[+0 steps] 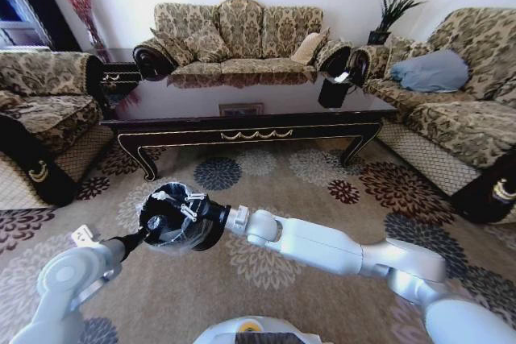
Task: Move to the front of the table and pick up the trash from the floor, then place it into the trash bin.
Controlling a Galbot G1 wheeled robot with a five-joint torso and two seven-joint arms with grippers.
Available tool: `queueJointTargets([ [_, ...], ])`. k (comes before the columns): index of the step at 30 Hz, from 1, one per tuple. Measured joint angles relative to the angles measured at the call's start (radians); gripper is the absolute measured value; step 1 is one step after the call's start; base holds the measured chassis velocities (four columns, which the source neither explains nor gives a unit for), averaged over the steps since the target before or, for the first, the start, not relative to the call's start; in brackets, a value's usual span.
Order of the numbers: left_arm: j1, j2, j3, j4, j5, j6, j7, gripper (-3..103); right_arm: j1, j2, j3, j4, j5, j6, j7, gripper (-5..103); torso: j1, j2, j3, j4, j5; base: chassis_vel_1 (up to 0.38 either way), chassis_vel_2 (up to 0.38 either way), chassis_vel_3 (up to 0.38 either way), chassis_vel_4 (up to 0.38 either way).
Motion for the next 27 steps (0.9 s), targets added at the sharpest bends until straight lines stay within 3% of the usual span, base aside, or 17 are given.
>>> queueJointTargets([
  [2, 0.0, -0.001, -0.002, -0.003, -0.001, 0.0, 0.0, 0, 0.0, 0.005, -0.005, -0.004, -0.002, 0.0, 0.0, 29, 0.0, 0.0, 0.0, 0.0, 0.0001, 0.0, 0.0, 0.0, 0.0],
  [3, 0.001, -0.002, -0.004, -0.006, -0.001, 0.001, 0.001, 0, -0.001, 0.006, -0.01, -0.01, -0.006, 0.0, 0.0, 40, 0.0, 0.0, 0.0, 0.0, 0.0001, 0.0, 0.0, 0.0, 0.0],
  [7, 0.004, -0.004, -0.007, -0.01, -0.001, 0.001, 0.001, 0, -0.003, 0.005, -0.014, -0.012, -0.009, 0.0, 0.0, 45, 0.0, 0.0, 0.0, 0.0, 0.0001, 0.0, 0.0, 0.0, 0.0],
  [9, 0.008, -0.005, -0.009, -0.014, -0.002, 0.001, 0.002, 0, -0.005, 0.002, -0.015, -0.015, -0.01, 0.0, 0.0, 61, 0.0, 0.0, 0.0, 0.0, 0.0001, 0.0, 0.0, 0.0, 0.0],
  [12, 0.01, -0.005, -0.011, -0.016, -0.002, 0.001, 0.002, 0, -0.006, -0.001, -0.015, -0.019, -0.011, 0.0, 0.0, 67, 0.0, 0.0, 0.0, 0.0, 0.0001, 0.0, 0.0, 0.0, 0.0],
  [15, 0.012, -0.008, -0.012, -0.02, -0.002, 0.002, 0.002, 0, -0.007, -0.008, -0.012, -0.023, -0.011, -0.001, 0.0, 83, 0.0, 0.0, 0.0, 0.0, 0.0001, 0.0, 0.0, 0.0, 0.0],
  [17, 0.012, -0.009, -0.012, -0.02, -0.002, 0.002, 0.002, 0, -0.007, -0.009, -0.011, -0.024, -0.011, -0.001, 0.0, 83, 0.0, 0.0, 0.0, 0.0, 0.0001, 0.0, 0.0, 0.0, 0.0],
  [18, 0.013, -0.01, -0.012, -0.021, -0.002, 0.002, 0.002, 0, -0.009, -0.012, -0.006, -0.026, -0.011, -0.001, 0.0, 93, 0.0, 0.0, 0.0, 0.0, 0.0001, 0.0, 0.0, 0.0, 0.0],
  [21, 0.015, -0.013, -0.012, -0.023, -0.001, 0.002, 0.002, 0, -0.016, -0.025, 0.003, -0.027, -0.013, 0.0, 0.0, 99, 0.0, 0.0, 0.0, 0.0, 0.0002, 0.0, 0.0, 0.0, 0.0],
  [27, 0.019, -0.01, -0.031, -0.016, 0.008, -0.001, 0.002, 0, -0.043, -0.056, 0.065, -0.016, -0.003, -0.003, 0.028, 100, 0.0, 0.0, 0.0, -0.0001, 0.0003, 0.0, 0.0, 0.0, 0.0],
])
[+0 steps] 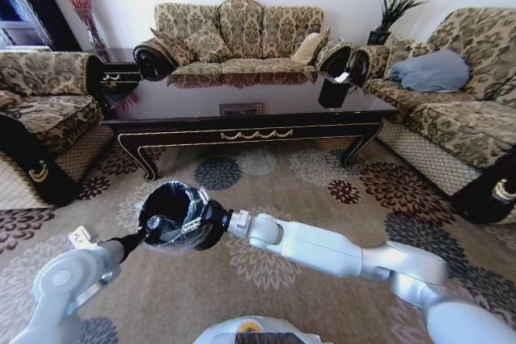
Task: Move to the front of the table and pick up the trash from the floor, then place it into the trash bin.
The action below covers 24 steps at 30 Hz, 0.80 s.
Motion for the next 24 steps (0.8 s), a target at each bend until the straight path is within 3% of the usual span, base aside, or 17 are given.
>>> queueJointTargets([
  [4, 0.003, 0.008, -0.017, 0.018, 0.018, -0.012, -0.015, 0, -0.004, -0.024, 0.062, 0.019, 0.028, -0.035, 0.066, 100, 0.0, 0.0, 0.0, 0.0001, -0.0001, 0.0, 0.0, 0.0, 0.0],
  [8, 0.013, 0.007, -0.07, 0.026, 0.003, -0.025, -0.085, 0, -0.036, -0.081, 0.17, 0.025, 0.028, -0.115, 0.181, 100, 0.0, 0.0, 0.0, 0.0005, 0.0001, 0.0, 0.0, 0.0, 0.0],
  [10, 0.013, 0.004, -0.077, 0.032, -0.002, -0.027, -0.098, 0, -0.051, -0.093, 0.186, 0.027, 0.022, -0.135, 0.202, 100, 0.0, 0.0, 0.0, 0.0004, 0.0001, 0.0, 0.0, 0.0, 0.0],
  [12, 0.004, -0.012, -0.09, 0.071, -0.019, -0.04, -0.152, 0, -0.127, -0.135, 0.237, 0.049, 0.029, -0.209, 0.292, 100, 0.0, 0.0, 0.0, -0.0006, 0.0001, 0.0, 0.0, 0.0, 0.0],
  [14, 0.001, -0.022, -0.105, 0.109, -0.031, -0.048, -0.184, 0, -0.173, -0.151, 0.265, 0.063, 0.05, -0.244, 0.336, 100, 0.0, 0.0, 0.0, -0.0005, -0.0001, 0.0, 0.0, 0.0, 0.0],
  [17, -0.003, -0.027, -0.121, 0.172, -0.048, -0.052, -0.212, 0, -0.245, -0.166, 0.322, 0.075, 0.073, -0.273, 0.378, 100, 0.0, 0.0, 0.0, 0.0007, 0.0002, 0.0, 0.0, 0.0, 0.0],
  [24, -0.026, -0.026, -0.108, 0.263, -0.055, -0.039, -0.22, 0, -0.347, -0.185, 0.416, 0.078, 0.071, -0.278, 0.39, 100, 0.0, 0.0, 0.0, -0.0003, -0.0001, 0.0, 0.0, 0.0, 0.0],
])
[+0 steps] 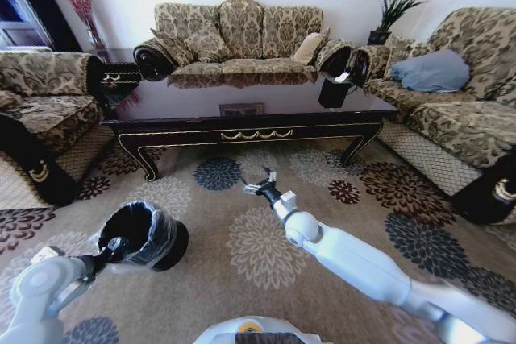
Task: Move to the front of the table and pick up the trash from the floor, then place it into the trash bin.
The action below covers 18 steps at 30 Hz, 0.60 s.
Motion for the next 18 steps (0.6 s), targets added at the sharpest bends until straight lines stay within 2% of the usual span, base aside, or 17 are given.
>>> queueJointTargets([
  [5, -0.024, 0.007, 0.011, 0.041, 0.021, 0.002, 0.003, 0, -0.052, -0.003, 0.038, -0.006, -0.017, 0.007, -0.004, 100, 0.0, 0.0, 0.0, 0.0006, -0.0001, 0.0, 0.0, 0.0, 0.0],
  [18, -0.091, 0.023, 0.044, 0.195, 0.136, -0.017, 0.137, 0, -0.224, -0.008, 0.135, -0.005, -0.06, 0.036, -0.038, 100, 0.0, 0.0, 0.0, 0.0003, -0.0002, 0.0, 0.0, 0.0, 0.0],
])
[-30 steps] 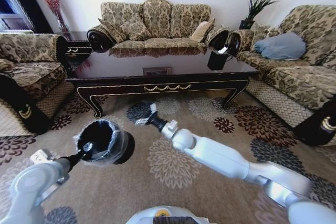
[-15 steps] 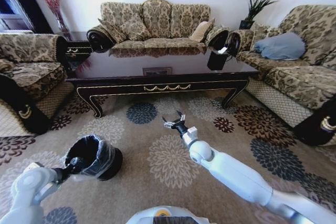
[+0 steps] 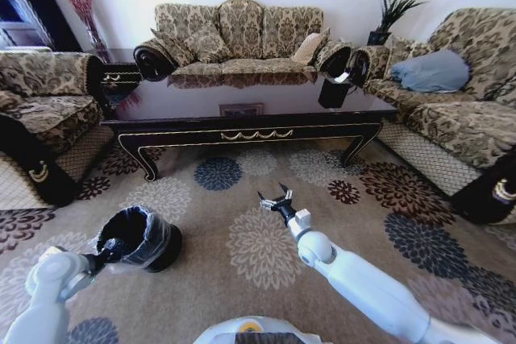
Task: Move to the front of the table and pick up the trash from the floor, then place it into the trash bin.
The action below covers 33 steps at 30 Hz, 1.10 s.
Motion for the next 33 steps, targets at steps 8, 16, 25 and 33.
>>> queueJointTargets([
  [8, -0.021, 0.013, 0.011, 0.039, 0.033, -0.005, 0.027, -2, -0.015, -0.006, 0.026, -0.002, -0.001, 0.008, -0.007, 100, 0.0, 0.0, 0.0, 0.0001, 0.0001, 0.0, 0.0, 0.0, 0.0],
  [16, 0.01, 0.008, 0.004, -0.005, 0.078, -0.023, 0.064, 19, -0.029, -0.007, 0.041, 0.0, -0.006, 0.012, -0.009, 100, 0.0, 0.0, 0.0, 0.0004, 0.0005, 0.0, 0.0, 0.0, 0.0],
  [25, 0.114, -0.018, -0.016, -0.151, 0.289, -0.078, 0.115, 52, -0.083, -0.014, 0.115, 0.032, -0.01, 0.015, -0.012, 100, 0.0, 0.0, 0.0, -0.0002, -0.0001, 0.0, 0.0, 0.0, 0.0],
  [33, 0.374, -0.047, -0.147, -0.37, 0.813, -0.358, 0.718, 84, -0.119, -0.003, 0.217, 0.03, 0.027, 0.03, -0.012, 100, 0.0, 0.0, 0.0, 0.0008, 0.0006, 0.0, 0.0, 0.0, 0.0],
])
